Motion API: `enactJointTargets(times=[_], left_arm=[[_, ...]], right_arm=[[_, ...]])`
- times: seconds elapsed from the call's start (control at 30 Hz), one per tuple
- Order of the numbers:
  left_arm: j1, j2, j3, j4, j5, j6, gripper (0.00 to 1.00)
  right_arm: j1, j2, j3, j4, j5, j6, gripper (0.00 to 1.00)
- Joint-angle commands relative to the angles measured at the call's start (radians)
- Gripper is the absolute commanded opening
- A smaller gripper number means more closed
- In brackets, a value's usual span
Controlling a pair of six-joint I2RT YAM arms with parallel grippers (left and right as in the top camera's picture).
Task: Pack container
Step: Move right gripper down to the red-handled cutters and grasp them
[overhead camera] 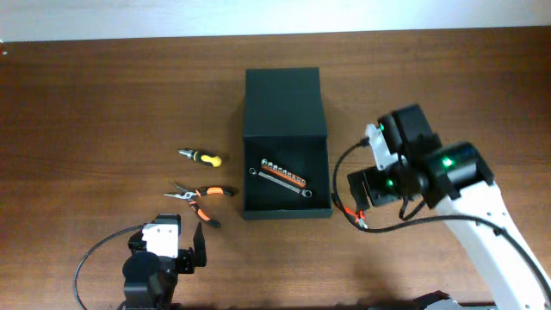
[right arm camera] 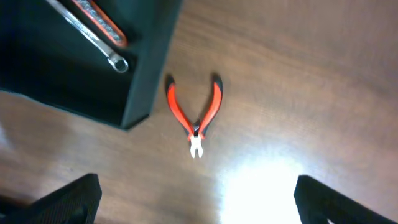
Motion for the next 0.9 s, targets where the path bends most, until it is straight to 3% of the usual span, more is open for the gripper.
enactJointTargets(times=[0.0, 0.2, 0.4, 0.67, 0.87], left_arm=[[0.005, -0.010, -0.004, 0.005, -0.010, 0.016, 0.99], [0.005, -0.010, -0.004, 0.005, -0.010, 0.016, 0.99], [0.005, -0.010, -0.004, 0.005, -0.010, 0.016, 0.99], [0.005, -0.010, -0.004, 0.005, -0.010, 0.016, 0.99], [0.005, -0.010, -0.004, 0.005, -0.010, 0.016, 0.99]], right_arm=[[-0.023, -0.011, -0.087, 0.066, -0.057, 0.046, 0.99], [-0.029, 0.048, -0.169, 0.183, -0.060, 0.047, 0.99], [-0.029, 0.177, -0.174, 0.238, 0.040, 0.197, 0.99], [-0.028, 0.383, -0.174, 0.245, 0.040, 0.213, 0.98], [-0.028, 0.439, -0.174, 0.254, 0.041, 0.241, 0.97]])
